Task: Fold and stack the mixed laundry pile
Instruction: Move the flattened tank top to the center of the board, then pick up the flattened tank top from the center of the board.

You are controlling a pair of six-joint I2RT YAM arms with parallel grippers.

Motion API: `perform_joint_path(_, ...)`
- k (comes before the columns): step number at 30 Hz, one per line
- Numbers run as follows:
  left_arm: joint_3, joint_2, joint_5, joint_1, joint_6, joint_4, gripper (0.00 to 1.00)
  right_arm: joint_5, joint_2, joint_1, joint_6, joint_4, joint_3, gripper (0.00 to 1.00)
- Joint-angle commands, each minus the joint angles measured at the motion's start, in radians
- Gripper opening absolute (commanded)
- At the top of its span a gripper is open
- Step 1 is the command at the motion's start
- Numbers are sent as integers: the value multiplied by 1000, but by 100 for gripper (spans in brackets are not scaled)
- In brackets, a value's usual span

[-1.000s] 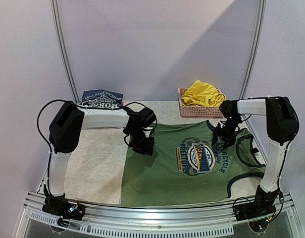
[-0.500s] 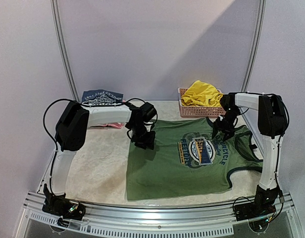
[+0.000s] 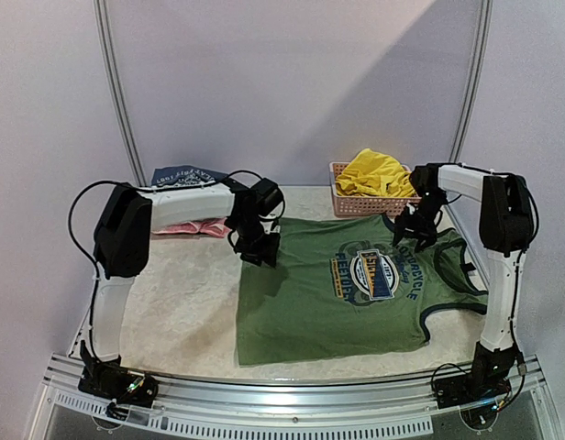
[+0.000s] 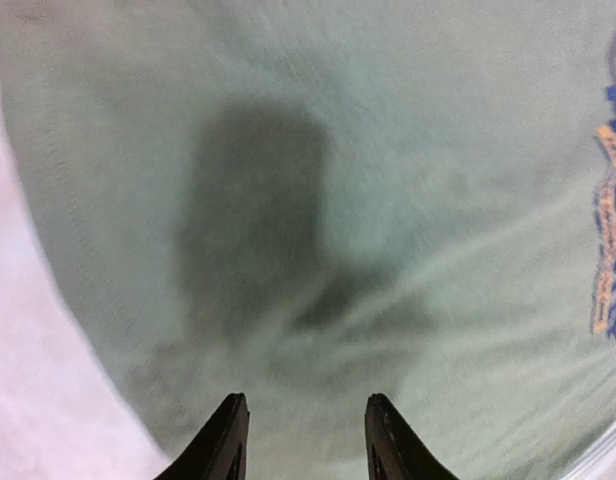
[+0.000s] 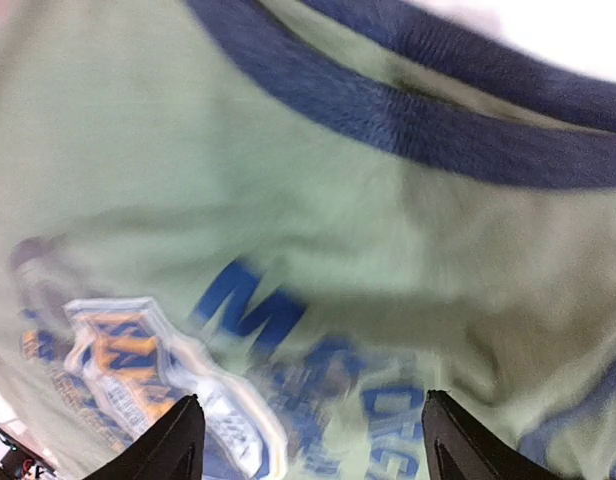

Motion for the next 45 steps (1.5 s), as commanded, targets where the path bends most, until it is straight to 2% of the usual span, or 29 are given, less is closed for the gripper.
perform_joint_path(1, -50, -165, -48, -14, 52, -35, 40, 10, -180, 25, 34, -24, -35, 77)
perform_joint_path(5, -162, -288, -74, -49, 105, -62, 40, 16, -354, 29, 93, -29, -151, 80)
perform_joint_path(10, -382, -481, -109, -132, 171, -46, 42, -31, -570, 47, 187, -12, -367, 82)
perform_joint_path(16, -602, -683, -155, -329, 268, -28, 44, -124, -795, 104, 341, 17, -649, 84)
perform_joint_path(20, -696, -740, -165, -436, 298, 3, 44, -148, -899, 134, 414, 21, -773, 85)
perform_joint_path(26, -760, -719, -187, -567, 338, 26, 44, -162, -987, 141, 454, 22, -882, 86)
perform_joint_path(32, -794, -661, -210, -665, 359, 75, 43, -163, -1007, 142, 471, 33, -938, 86)
perform_joint_path(39, -811, -599, -253, -711, 373, 112, 31, -166, -1045, 142, 500, 54, -993, 86)
perform_joint_path(45, -835, -546, -280, -721, 370, 145, 26, -167, -1081, 142, 514, 48, -1012, 86)
